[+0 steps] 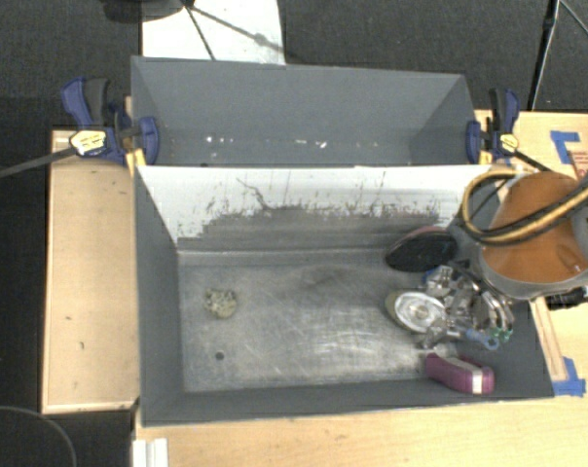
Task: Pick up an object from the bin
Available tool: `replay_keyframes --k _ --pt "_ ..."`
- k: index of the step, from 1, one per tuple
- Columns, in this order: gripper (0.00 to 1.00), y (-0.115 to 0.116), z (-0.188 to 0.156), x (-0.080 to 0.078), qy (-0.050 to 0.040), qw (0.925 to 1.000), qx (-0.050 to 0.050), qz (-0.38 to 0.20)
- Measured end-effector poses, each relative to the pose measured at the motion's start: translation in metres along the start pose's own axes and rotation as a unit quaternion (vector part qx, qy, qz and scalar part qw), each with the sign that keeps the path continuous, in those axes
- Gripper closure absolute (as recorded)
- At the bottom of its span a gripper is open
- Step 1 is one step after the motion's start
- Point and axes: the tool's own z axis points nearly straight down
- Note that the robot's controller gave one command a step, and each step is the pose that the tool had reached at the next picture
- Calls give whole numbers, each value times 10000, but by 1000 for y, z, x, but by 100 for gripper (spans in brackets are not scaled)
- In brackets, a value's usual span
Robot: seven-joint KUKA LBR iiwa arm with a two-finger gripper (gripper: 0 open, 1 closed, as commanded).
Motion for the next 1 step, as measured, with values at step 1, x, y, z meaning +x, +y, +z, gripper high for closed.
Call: replay_keyframes --k 1 --pt "100 -5 -132 24 27 9999 22 108"
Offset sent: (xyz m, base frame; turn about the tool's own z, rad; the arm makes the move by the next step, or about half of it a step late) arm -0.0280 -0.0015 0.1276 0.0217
